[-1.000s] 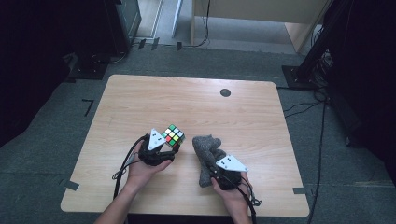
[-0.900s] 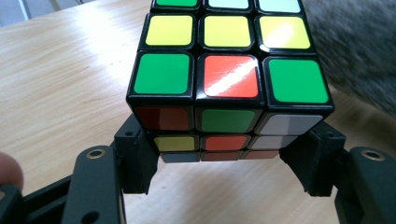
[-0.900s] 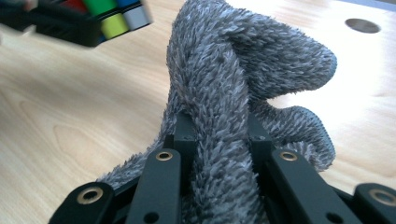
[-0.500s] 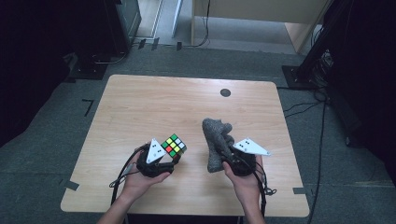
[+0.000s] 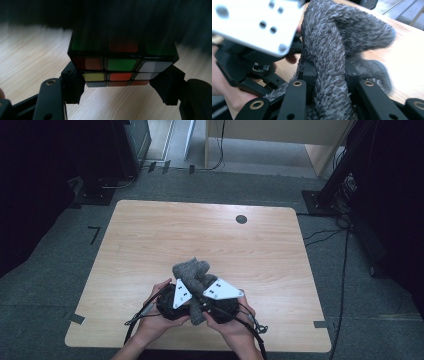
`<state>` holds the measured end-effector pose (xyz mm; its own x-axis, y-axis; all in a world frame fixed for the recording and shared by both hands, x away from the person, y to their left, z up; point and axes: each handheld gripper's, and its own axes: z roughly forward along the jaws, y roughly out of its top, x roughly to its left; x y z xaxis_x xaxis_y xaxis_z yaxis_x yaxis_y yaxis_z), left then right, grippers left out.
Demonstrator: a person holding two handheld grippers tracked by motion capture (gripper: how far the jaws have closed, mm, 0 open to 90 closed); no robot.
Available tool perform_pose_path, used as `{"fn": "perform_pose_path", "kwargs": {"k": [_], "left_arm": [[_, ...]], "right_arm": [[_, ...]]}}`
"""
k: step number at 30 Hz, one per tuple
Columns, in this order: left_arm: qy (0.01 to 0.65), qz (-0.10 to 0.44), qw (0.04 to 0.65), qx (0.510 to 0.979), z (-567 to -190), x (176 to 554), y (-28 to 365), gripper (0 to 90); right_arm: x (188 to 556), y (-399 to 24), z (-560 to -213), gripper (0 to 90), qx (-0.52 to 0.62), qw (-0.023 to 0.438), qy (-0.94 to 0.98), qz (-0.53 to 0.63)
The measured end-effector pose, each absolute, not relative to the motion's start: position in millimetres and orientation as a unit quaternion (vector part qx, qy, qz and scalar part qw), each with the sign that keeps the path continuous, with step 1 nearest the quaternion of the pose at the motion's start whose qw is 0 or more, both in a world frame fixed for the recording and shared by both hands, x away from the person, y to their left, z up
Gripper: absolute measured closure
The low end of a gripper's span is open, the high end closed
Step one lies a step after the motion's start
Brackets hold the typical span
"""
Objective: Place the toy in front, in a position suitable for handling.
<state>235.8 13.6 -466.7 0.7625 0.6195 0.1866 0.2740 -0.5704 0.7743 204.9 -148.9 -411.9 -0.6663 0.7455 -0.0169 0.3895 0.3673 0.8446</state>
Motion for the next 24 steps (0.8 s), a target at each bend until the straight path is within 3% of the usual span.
{"fn": "perform_pose_path", "kwargs": {"k": [8, 15, 19, 24], "left_arm": [[0.242, 0.234, 0.388, 0.858, -468, 232, 15, 34.7], [0.235, 0.242, 0.376, 0.863, -472, 233, 15, 34.6], [0.237, 0.242, 0.375, 0.863, -471, 234, 15, 34.6], [0.233, 0.237, 0.385, 0.861, -467, 231, 15, 34.6]], "right_arm": [[214, -162, -419, 72.7, 0.370, 0.202, 0.787, 0.450], [225, -189, -422, 73.3, 0.424, 0.248, 0.774, 0.400], [217, -185, -411, 73.2, 0.408, 0.220, 0.764, 0.448], [204, -151, -411, 72.7, 0.363, 0.188, 0.791, 0.455]]}}
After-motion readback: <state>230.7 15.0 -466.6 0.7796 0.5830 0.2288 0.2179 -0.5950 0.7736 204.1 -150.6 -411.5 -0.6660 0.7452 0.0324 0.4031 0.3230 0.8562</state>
